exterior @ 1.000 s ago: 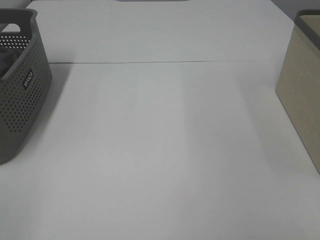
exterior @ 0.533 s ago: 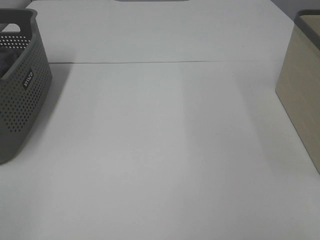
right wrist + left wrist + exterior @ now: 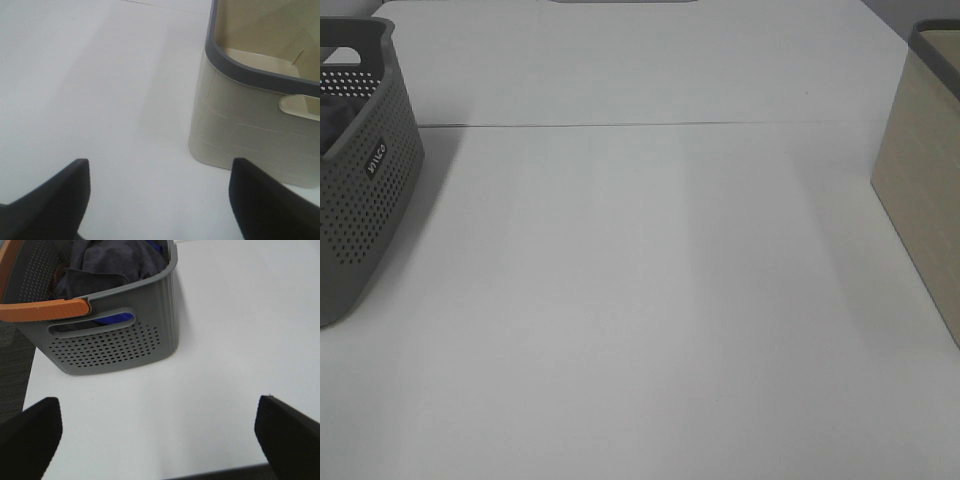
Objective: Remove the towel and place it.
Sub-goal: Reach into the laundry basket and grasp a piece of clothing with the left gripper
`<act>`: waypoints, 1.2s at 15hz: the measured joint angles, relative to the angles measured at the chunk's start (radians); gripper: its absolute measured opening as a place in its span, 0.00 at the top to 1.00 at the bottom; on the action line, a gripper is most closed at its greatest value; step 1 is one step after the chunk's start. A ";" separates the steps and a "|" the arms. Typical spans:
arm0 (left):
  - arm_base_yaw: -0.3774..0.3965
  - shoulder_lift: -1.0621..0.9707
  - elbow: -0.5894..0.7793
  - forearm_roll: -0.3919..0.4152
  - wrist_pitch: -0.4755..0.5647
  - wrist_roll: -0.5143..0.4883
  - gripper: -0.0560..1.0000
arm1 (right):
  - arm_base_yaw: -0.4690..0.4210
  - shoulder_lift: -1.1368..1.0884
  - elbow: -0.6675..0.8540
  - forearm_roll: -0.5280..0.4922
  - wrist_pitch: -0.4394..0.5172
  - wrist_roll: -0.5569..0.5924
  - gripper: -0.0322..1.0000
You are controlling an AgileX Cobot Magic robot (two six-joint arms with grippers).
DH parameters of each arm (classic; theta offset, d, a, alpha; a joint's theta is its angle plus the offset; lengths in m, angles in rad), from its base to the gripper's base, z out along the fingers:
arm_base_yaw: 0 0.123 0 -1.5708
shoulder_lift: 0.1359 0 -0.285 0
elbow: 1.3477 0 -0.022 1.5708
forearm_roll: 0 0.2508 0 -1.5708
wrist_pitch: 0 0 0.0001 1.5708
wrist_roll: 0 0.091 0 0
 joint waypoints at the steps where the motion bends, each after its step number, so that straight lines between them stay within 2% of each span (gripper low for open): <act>1: 0.000 0.040 -0.036 -0.001 0.015 0.039 0.01 | 0.000 0.000 0.000 0.000 0.000 0.000 0.24; 2: 0.000 0.118 -0.111 -0.003 0.021 0.116 0.01 | 0.000 0.000 0.000 0.000 0.000 0.000 0.24; 3: 0.000 0.300 -0.243 -0.006 0.022 0.272 0.01 | 0.000 0.000 0.000 0.000 0.000 0.000 0.24; 7: 0.000 0.630 -0.435 0.031 0.022 0.537 0.01 | 0.000 0.000 0.000 0.000 0.000 0.000 0.24; 8: 0.000 0.671 -0.456 0.047 0.022 0.557 0.01 | 0.000 0.000 0.000 0.000 0.000 0.000 0.24; 12: 0.000 0.987 -0.626 0.195 0.022 0.614 0.01 | 0.000 0.000 0.000 0.000 0.000 0.000 0.24; 14: 0.002 1.156 -0.704 0.234 0.021 0.637 0.01 | 0.000 0.000 0.000 0.000 0.000 0.000 0.24; 16: 0.040 1.338 -0.799 0.234 0.013 0.678 0.01 | 0.000 0.000 0.000 0.000 0.000 0.000 0.24; 17: 0.071 1.419 -0.847 0.207 0.010 0.706 0.01 | 0.000 0.000 0.000 0.000 0.000 0.000 0.24; 18: 0.124 1.571 -0.942 0.120 0.009 0.795 0.01 | 0.000 0.000 0.000 0.000 0.000 0.000 0.24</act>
